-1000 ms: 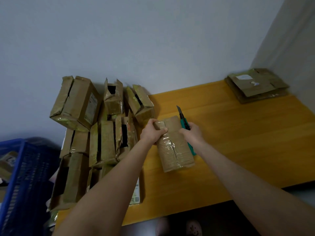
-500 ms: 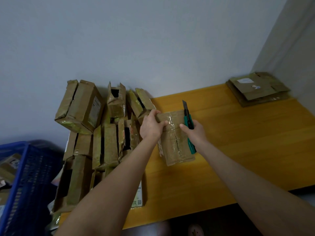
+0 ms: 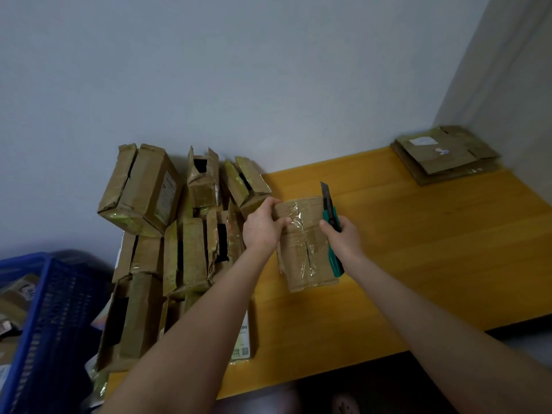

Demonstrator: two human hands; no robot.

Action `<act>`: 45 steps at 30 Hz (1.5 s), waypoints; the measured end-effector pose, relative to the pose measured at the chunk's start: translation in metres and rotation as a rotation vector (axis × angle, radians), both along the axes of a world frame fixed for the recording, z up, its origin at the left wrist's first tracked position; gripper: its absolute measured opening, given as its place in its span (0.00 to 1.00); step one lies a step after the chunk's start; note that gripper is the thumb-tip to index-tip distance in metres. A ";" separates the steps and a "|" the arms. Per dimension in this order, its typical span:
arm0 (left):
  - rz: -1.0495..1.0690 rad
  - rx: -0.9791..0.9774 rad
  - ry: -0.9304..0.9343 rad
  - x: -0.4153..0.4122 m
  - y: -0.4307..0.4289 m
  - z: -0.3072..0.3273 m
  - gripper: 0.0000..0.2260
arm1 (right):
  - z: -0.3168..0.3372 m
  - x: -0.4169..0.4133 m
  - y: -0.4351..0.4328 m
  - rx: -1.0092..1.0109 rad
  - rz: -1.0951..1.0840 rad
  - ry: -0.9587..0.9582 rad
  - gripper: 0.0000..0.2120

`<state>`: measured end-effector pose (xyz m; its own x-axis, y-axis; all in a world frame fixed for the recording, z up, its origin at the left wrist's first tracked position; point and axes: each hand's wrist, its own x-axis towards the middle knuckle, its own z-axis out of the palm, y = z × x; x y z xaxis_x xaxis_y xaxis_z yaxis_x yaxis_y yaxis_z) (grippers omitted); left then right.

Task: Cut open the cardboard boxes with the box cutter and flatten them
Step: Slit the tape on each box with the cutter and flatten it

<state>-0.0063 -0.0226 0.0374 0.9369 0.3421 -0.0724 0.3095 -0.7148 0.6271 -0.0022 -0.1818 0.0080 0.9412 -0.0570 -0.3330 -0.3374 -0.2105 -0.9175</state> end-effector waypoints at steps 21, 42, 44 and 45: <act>-0.007 -0.051 -0.027 -0.015 -0.007 -0.004 0.22 | 0.021 -0.070 -0.012 -0.883 0.375 -0.265 0.27; 0.121 0.006 -0.035 -0.003 -0.004 -0.006 0.13 | 0.031 -0.069 -0.010 -0.945 0.474 -0.222 0.29; 0.141 0.015 -0.063 0.000 -0.005 -0.004 0.09 | 0.031 -0.066 -0.008 -0.936 0.463 -0.222 0.29; 0.148 0.017 -0.081 0.002 -0.005 -0.002 0.07 | 0.030 -0.065 -0.007 -0.931 0.454 -0.223 0.29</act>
<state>-0.0045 -0.0279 0.0351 0.8787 0.4774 0.0081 0.3612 -0.6758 0.6425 -0.0670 -0.1890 0.0379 0.9728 0.1715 -0.1558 0.1055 -0.9266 -0.3610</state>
